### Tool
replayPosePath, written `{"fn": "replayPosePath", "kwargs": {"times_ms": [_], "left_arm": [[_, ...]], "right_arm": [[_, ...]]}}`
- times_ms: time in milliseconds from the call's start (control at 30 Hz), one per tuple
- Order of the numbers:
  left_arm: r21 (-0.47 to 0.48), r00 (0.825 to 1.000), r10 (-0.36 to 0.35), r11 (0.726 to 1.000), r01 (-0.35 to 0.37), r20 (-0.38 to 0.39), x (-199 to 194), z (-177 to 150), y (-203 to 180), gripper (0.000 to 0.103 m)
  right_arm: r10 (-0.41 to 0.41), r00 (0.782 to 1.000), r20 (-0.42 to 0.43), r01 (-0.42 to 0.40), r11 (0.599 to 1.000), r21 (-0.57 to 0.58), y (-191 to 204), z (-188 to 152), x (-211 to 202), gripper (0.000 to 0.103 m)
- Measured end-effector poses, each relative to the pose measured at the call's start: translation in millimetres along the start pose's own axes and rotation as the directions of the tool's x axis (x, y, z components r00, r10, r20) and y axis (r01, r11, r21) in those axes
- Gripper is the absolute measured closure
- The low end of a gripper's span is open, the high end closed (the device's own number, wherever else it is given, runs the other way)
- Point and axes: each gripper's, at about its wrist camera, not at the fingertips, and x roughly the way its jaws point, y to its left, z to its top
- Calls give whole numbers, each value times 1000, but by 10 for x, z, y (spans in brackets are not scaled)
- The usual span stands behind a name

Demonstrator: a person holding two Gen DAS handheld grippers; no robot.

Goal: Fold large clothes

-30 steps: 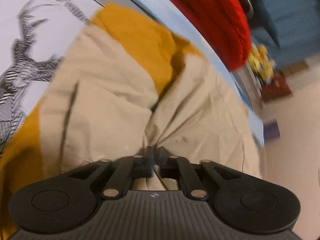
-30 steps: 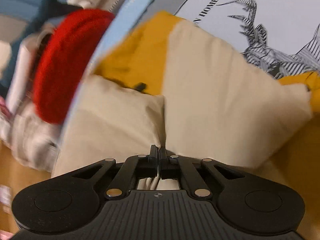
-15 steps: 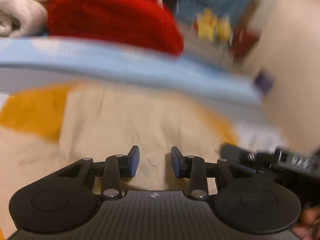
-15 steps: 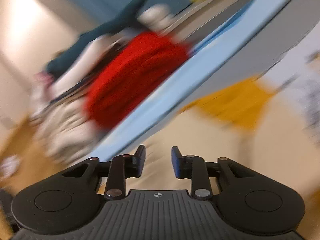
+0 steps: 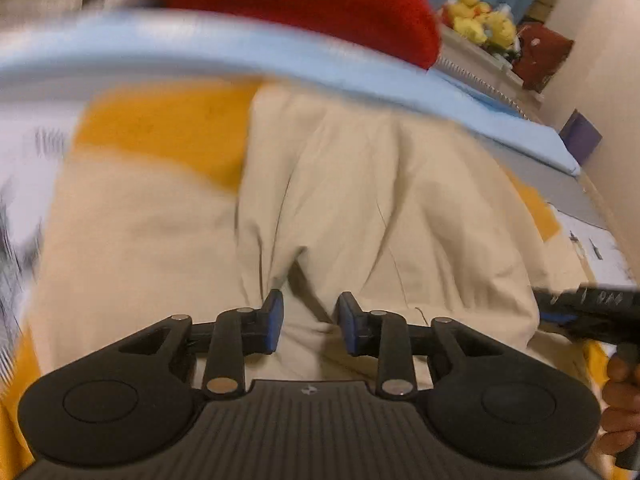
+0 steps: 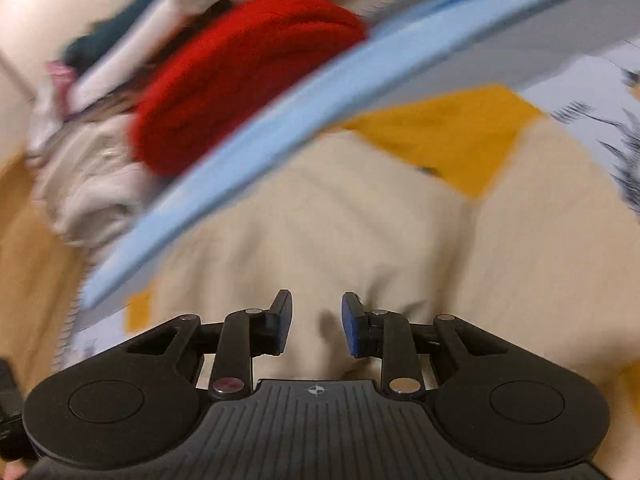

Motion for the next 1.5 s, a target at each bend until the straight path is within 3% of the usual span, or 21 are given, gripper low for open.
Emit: {"fn": "replayPosePath", "kwargs": {"times_ms": [67, 167, 267, 400, 500, 600, 733, 800, 867, 967, 1067, 1133, 1267, 1367, 1500], "left_arm": [[-16, 1000, 20, 1000, -20, 1, -186, 38, -42, 68], [20, 995, 26, 999, -28, 95, -745, 64, -179, 67], [75, 978, 46, 995, -62, 204, -1525, -5, -308, 66], [133, 938, 85, 982, -137, 336, -2638, -209, -468, 56], [111, 907, 124, 977, -183, 402, -3393, -551, -631, 50], [58, 870, 145, 979, -194, 472, -4114, -1051, -850, 47], [6, 816, 141, 985, -174, 560, -4866, -1862, -1148, 43], [13, 805, 130, 986, -168, 579, -5086, -2224, -1307, 43], [57, 811, 108, 984, -171, 575, -5228, -2574, -1460, 43], [110, 818, 75, 980, -166, 570, -5237, -2982, -1640, 43], [96, 848, 54, 988, -122, 527, -5125, -3112, -1694, 43], [112, 846, 46, 986, -124, 530, -5041, -3183, -1696, 43], [144, 859, 22, 983, -111, 512, -4623, -3262, -1525, 43], [122, 911, 75, 983, -135, 406, -4259, -3149, -1385, 51], [137, 923, 70, 982, -131, 377, -4164, -2928, -1328, 55]], "right_arm": [[-61, 994, -92, 62, 998, 8, -186, -97, 93, 88], [-84, 992, -92, 87, 996, 25, -179, -101, -137, 85], [-85, 996, 8, 85, 995, -50, 80, -75, -600, 79], [-55, 983, 177, 81, 986, -145, 420, -89, -1489, 76], [-5, 948, 319, 80, 972, -222, 645, -172, -2303, 72], [40, 892, 450, 114, 944, -308, 839, -381, -3151, 64], [85, 828, 554, 160, 911, -379, 809, -782, -4177, 58], [89, 798, 596, 199, 895, -400, 735, -1049, -4663, 57], [84, 774, 627, 226, 889, -398, 666, -1205, -5031, 57], [50, 742, 668, 239, 912, -335, 545, -1530, -5503, 57], [-11, 725, 688, 257, 932, -256, 412, -1846, -5771, 57], [-53, 727, 684, 280, 933, -225, 338, -1979, -5842, 57], [-114, 742, 661, 340, 913, -225, 201, -2102, -5628, 57], [-156, 759, 632, 372, 901, -225, 81, -2116, -5264, 57], [-209, 776, 595, 398, 894, -206, -77, -2097, -4915, 57]]}}
